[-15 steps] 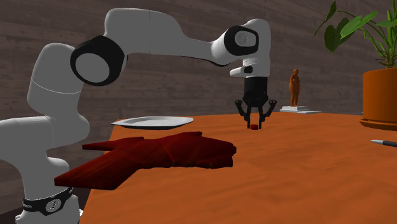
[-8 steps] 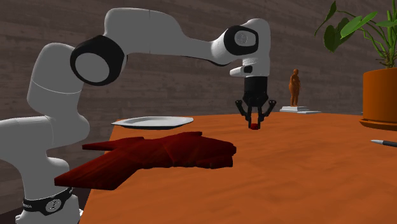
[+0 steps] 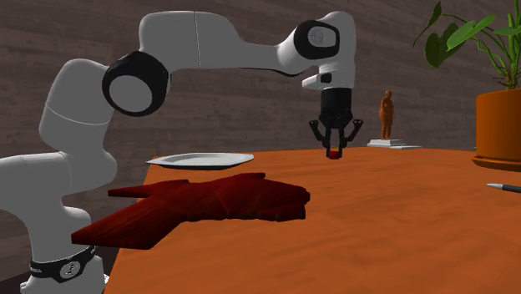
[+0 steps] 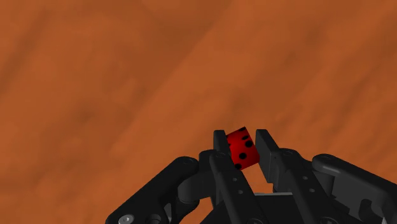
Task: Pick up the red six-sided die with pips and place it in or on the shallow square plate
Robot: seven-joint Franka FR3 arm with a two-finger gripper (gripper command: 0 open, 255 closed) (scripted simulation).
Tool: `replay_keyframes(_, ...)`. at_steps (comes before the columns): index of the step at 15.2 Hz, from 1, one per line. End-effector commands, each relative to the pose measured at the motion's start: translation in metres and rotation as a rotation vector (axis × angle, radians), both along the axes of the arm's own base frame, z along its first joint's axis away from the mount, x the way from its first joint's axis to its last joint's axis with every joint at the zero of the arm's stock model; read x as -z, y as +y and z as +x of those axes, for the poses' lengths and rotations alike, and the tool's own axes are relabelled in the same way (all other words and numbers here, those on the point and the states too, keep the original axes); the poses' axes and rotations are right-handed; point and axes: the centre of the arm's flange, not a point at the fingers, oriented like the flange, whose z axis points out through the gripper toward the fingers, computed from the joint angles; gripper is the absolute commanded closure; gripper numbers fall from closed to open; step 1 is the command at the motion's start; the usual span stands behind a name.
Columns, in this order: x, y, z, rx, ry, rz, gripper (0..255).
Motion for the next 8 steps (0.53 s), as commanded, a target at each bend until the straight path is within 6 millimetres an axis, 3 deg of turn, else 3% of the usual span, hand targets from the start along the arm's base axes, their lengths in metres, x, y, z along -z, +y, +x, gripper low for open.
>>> replay_keyframes(1,-0.011,-0.001,0.000,0.000,0.000,0.000,255)
replay_keyframes(8,-0.048,-0.001,0.000,0.000,0.000,0.000,255)
